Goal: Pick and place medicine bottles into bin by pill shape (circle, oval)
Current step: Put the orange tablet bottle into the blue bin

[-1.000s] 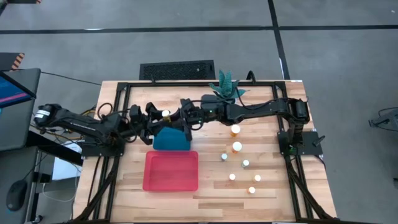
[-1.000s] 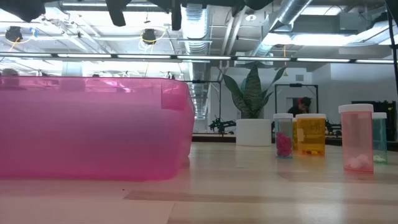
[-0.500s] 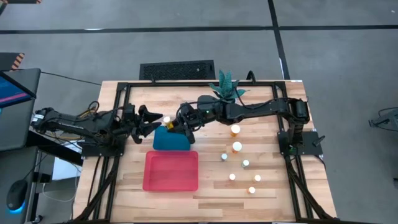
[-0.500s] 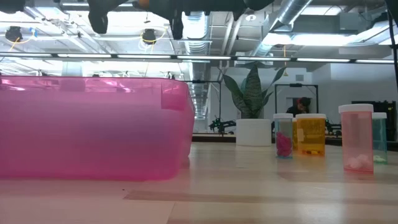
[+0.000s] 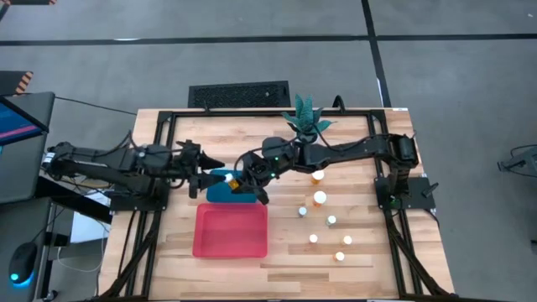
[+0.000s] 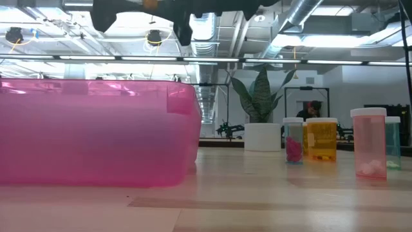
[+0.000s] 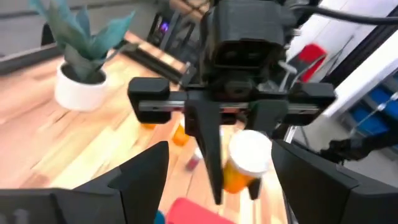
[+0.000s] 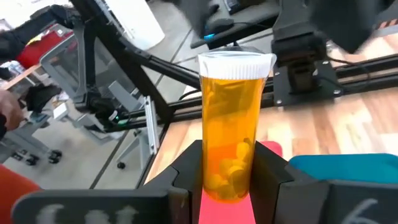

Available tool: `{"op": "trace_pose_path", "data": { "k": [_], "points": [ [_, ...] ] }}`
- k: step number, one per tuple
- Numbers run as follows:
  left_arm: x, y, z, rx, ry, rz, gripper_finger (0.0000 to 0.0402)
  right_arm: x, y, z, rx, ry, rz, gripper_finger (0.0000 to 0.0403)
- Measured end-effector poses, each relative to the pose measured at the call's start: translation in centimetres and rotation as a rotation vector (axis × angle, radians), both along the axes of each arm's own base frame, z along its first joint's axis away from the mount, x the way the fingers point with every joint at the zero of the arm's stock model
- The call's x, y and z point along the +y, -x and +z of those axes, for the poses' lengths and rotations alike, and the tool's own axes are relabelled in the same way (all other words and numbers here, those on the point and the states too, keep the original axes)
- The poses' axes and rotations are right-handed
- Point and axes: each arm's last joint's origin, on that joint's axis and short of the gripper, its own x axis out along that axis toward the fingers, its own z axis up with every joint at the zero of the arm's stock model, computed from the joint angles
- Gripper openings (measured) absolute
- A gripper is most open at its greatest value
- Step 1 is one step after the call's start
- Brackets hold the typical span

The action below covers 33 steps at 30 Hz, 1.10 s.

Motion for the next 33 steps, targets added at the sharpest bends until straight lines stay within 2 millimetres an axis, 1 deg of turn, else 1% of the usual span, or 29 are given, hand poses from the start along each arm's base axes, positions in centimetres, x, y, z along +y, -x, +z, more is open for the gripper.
{"op": "trace_pose_path", "data": {
  "k": [5,13,19,24,33],
  "points": [
    [0.1,-1.2,1.0,0.007,0.055,-0.102,0.0282,0.4,0.0,-0.1,0.007,0.0,0.009,0.0107],
    [-0.2,-2.2,0.9,0.048,0.133,-0.199,0.0282,0.5,0.0,-0.1,0.007,0.0,0.009,0.0107],
    [-0.2,-2.5,0.3,0.094,0.133,-0.189,0.0282,0.5,0.0,-0.1,0.006,0.001,0.008,0.0107],
    [-0.3,-3.4,-0.1,0.104,0.115,-0.184,0.0279,0.5,0.0,-0.1,0.013,0.001,0.008,0.0107],
    [-0.3,-3.6,-0.1,0.103,0.099,-0.18,0.0249,0.5,0.1,-0.3,0.027,0.001,0.009,0.0107]
  ]
}}
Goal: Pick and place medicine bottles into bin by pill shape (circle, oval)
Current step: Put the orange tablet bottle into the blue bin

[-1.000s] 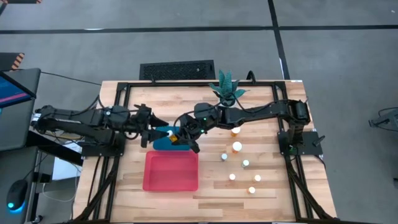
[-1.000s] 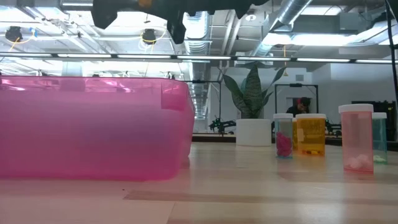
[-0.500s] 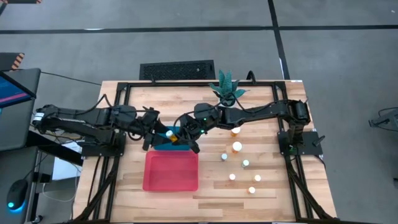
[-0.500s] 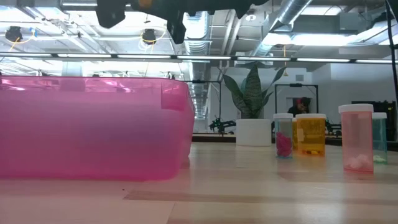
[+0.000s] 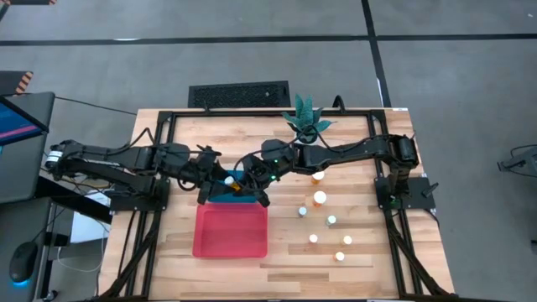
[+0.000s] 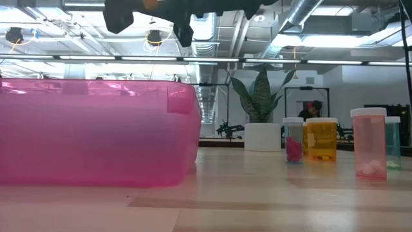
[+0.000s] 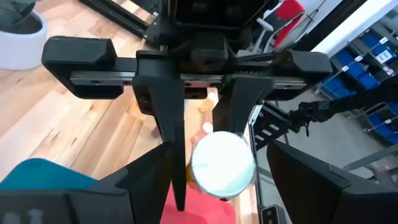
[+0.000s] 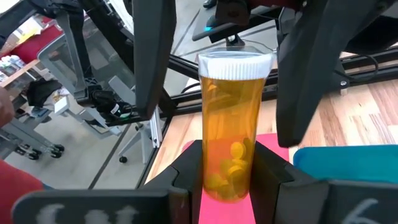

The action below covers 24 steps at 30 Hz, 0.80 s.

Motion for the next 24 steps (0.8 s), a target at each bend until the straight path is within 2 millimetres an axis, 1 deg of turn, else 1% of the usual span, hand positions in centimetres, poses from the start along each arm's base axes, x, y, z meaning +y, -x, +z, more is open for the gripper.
{"op": "trace_pose_path", "data": {
  "k": [3,13,24],
  "points": [
    [0.0,0.02,0.21,-0.005,0.0,0.0,0.0239,-0.01,0.04,-0.14,0.015,0.0,0.0,0.0107],
    [0.05,0.08,-0.01,0.015,-0.02,0.008,0.0213,-0.01,0.1,-0.35,0.037,0.0,0.0,0.0107],
    [0.07,0.13,-0.13,0.028,-0.029,0.016,0.0152,0.29,0.1,-0.35,0.038,0.0,0.006,0.0107]
  ]
}}
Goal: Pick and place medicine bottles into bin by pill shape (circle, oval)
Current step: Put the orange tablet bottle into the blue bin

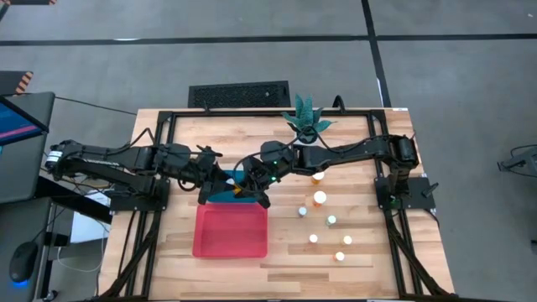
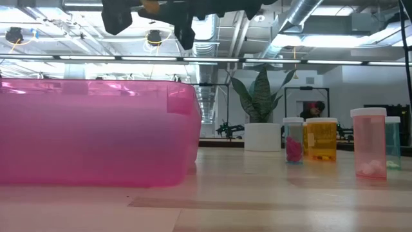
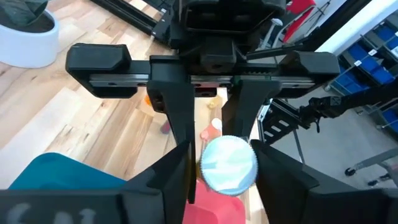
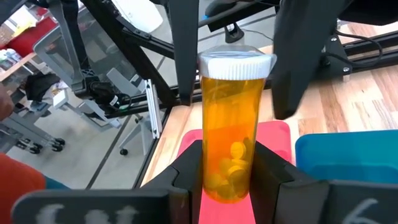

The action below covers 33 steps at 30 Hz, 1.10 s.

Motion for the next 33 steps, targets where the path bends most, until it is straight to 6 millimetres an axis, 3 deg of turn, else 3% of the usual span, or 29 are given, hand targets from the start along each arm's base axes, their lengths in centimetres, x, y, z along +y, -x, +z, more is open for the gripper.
{"op": "trace_pose_path", "data": {
  "k": [8,14,22,25,33],
  "points": [
    [0.0,0.0,0.0,-0.001,-0.011,-0.009,0.011,0.0,0.0,0.0,0.002,-0.003,-0.002,0.0107],
    [0.0,0.0,0.0,-0.002,-0.016,-0.006,0.0114,0.0,0.0,0.0,0.004,-0.002,-0.002,0.0114],
    [0.0,0.0,0.0,-0.006,-0.039,-0.015,0.0115,-0.8,0.5,0.1,0.034,-0.048,0.111,0.0198],
    [0.0,0.0,-0.1,0.003,-0.048,-0.014,0.0113,-1.4,1.2,0.0,0.117,-0.081,0.139,0.0228],
    [0.1,0.2,-0.5,0.044,-0.062,0.016,0.0119,-2.3,4.2,0.2,0.324,-0.043,0.183,0.0243]
  ]
}}
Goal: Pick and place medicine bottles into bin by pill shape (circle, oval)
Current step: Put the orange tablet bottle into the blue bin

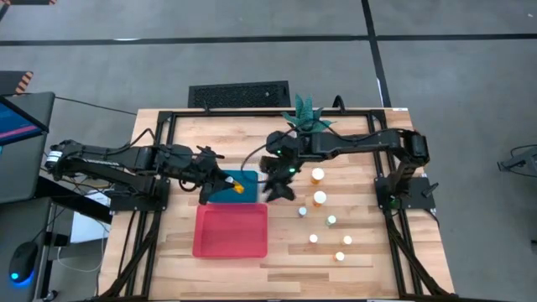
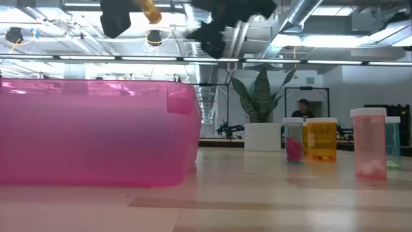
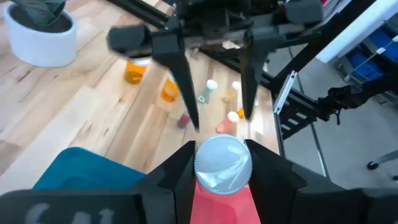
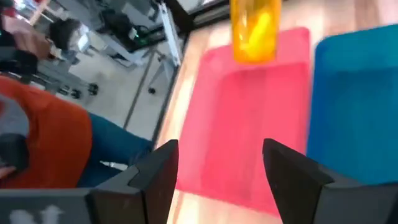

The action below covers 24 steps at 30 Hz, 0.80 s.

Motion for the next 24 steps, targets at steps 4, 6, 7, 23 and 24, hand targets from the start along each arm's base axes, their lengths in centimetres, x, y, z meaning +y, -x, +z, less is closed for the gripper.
{"op": "trace_pose_path", "data": {
  "k": [4,6,7,23,24],
  "points": [
    [0.1,0.4,-0.7,0.079,-0.023,0.028,0.012,0.0,3.1,0.8,0.146,0.009,0.065,0.024],
    [0.2,0.6,-1.3,0.148,-0.039,0.046,0.012,0.2,4.9,1.8,0.194,0.02,0.084,0.024],
    [0.2,0.8,-1.5,0.182,-0.044,0.05,0.012,0.3,5.7,2.5,0.207,0.03,0.086,0.024],
    [-1.0,0.6,-5.1,0.508,-0.284,0.078,0.0121,1.5,16.6,9.2,0.111,0.203,-0.259,0.024],
    [-0.9,0.2,-5.4,0.52,-0.301,0.083,0.0121,1.5,16.9,9.4,0.104,0.207,-0.28,0.024]
  ]
}}
